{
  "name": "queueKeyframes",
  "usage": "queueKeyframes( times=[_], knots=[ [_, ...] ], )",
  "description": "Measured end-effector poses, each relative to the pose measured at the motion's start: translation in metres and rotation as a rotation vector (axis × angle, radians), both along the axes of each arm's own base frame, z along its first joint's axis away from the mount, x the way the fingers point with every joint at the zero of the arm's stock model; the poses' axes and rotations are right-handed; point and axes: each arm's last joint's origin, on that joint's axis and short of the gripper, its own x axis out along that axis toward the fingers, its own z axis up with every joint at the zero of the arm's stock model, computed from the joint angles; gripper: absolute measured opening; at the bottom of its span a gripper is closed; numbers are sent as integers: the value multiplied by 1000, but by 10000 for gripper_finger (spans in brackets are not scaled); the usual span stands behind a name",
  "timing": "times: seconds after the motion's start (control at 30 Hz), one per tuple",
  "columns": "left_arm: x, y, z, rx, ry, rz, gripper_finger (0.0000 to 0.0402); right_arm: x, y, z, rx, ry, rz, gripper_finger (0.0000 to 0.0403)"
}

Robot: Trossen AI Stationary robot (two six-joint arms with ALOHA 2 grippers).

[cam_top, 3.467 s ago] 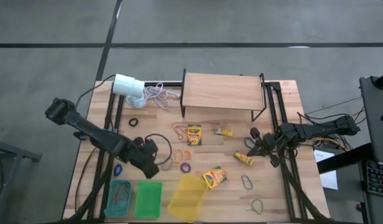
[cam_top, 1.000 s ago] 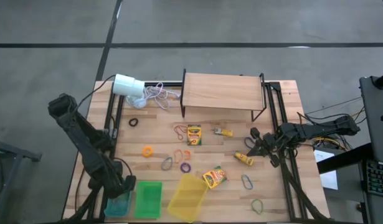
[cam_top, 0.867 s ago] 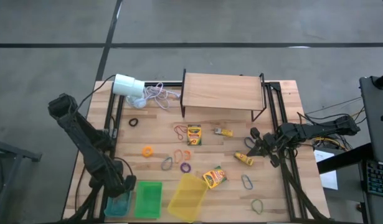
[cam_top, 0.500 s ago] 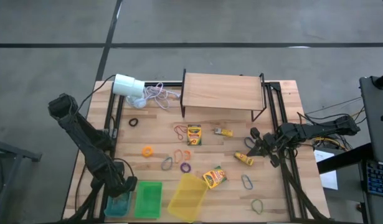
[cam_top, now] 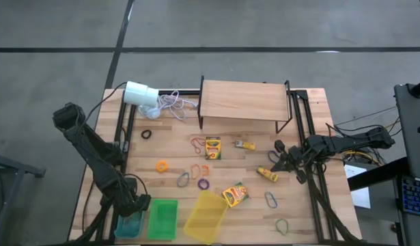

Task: Pick & Place Office Desk Supplies
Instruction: Put the blue rubberband into the blue bin

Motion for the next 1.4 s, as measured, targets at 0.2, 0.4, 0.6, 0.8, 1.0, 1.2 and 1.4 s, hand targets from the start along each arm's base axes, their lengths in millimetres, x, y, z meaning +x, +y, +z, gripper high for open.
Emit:
queueKeyframes(
  times=[0.2, 0.4, 0.6, 0.8, 1.0, 1.2, 1.4],
  knots=[
    [0, -3, 1, -54, 38, -5, 152, 0, 0, 0, 0, 0, 0, 8],
    [0, -3, 3, -63, 40, 4, 152, 0, 0, 0, 0, 0, 0, 8],
    [6, -10, 20, -92, 0, 10, 153, 0, 0, 0, 0, 0, 0, 8],
    [6, -7, 41, 13, 4, 0, 152, 0, 0, 0, 0, 0, 0, 8],
    [16, 6, 69, 200, -125, -97, 152, 0, 0, 0, 0, 0, 0, 8],
    [49, 34, 80, 303, -302, -353, 152, 0, 0, 0, 0, 0, 0, 8],
    [77, 80, 68, 360, -309, -460, 152, 0, 0, 0, 0, 0, 0, 8]
  ],
)
